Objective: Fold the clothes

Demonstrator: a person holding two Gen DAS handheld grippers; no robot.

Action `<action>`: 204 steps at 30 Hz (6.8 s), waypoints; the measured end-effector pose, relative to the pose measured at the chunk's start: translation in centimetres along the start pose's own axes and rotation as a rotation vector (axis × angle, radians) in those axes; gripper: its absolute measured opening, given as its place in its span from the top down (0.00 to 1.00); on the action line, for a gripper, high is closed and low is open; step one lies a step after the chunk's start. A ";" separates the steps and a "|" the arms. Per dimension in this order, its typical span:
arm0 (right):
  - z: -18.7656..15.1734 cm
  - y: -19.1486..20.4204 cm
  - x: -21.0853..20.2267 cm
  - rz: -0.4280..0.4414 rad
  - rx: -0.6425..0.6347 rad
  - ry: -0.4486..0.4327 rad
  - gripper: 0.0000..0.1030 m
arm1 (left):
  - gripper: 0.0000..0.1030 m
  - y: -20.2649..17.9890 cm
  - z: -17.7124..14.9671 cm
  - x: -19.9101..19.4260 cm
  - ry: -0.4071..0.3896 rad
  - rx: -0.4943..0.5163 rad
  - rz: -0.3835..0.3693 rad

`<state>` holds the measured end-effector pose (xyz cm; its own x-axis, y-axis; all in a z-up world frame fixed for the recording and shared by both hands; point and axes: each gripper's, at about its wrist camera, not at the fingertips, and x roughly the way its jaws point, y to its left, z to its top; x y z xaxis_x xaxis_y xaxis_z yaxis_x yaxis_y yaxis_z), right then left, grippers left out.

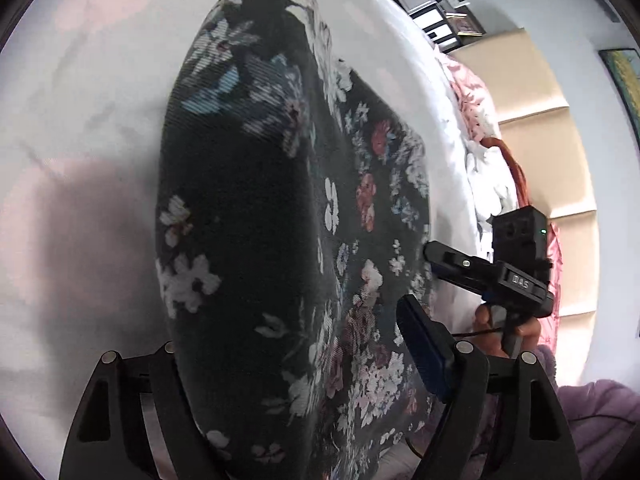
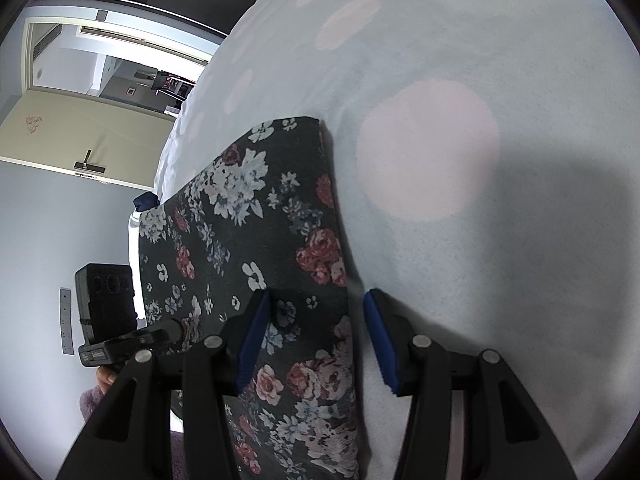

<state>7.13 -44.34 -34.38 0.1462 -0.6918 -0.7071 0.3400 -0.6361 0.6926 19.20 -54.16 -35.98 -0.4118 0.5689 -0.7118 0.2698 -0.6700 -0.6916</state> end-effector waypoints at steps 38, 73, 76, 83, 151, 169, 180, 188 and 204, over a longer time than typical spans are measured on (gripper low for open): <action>0.0 -2.8 -1.2 0.108 0.019 0.038 0.80 | 0.55 2.5 -0.3 -0.5 -0.055 -0.232 -0.080; 0.2 22.1 -7.8 0.249 -0.366 0.016 0.89 | 0.69 -2.6 -5.4 -25.6 -0.455 -0.113 -0.012; -1.4 26.4 -4.9 0.278 -0.402 0.061 0.89 | 0.69 -1.0 -6.1 -31.1 -0.488 -0.118 0.086; -5.2 33.3 4.1 0.340 -0.439 0.185 0.89 | 0.69 3.0 -9.0 -38.0 -0.557 -0.218 0.229; -1.1 35.6 29.1 0.051 -0.842 0.124 0.93 | 0.91 28.2 0.5 -32.0 -0.682 -0.466 0.439; -8.6 35.1 17.6 -0.067 -1.033 0.105 0.85 | 0.90 13.7 -5.9 -32.0 -0.626 -0.311 0.698; -13.5 31.3 21.0 -0.156 -1.091 0.188 0.86 | 0.91 18.5 -8.1 -27.0 -0.517 -0.384 0.719; -13.0 31.3 21.2 -0.172 -1.082 0.228 0.86 | 0.91 17.7 -8.5 -27.6 -0.533 -0.427 0.730; -13.2 31.6 5.9 -0.159 -1.088 0.109 0.55 | 0.30 2.3 -16.0 -32.9 -0.746 -0.357 0.936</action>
<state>31.04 -64.02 -18.57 0.0916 -0.5610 -0.8228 0.9900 -0.0379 0.1361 47.29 -66.72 -16.12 -0.2953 -0.5433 -0.7859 0.8984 -0.4378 -0.0349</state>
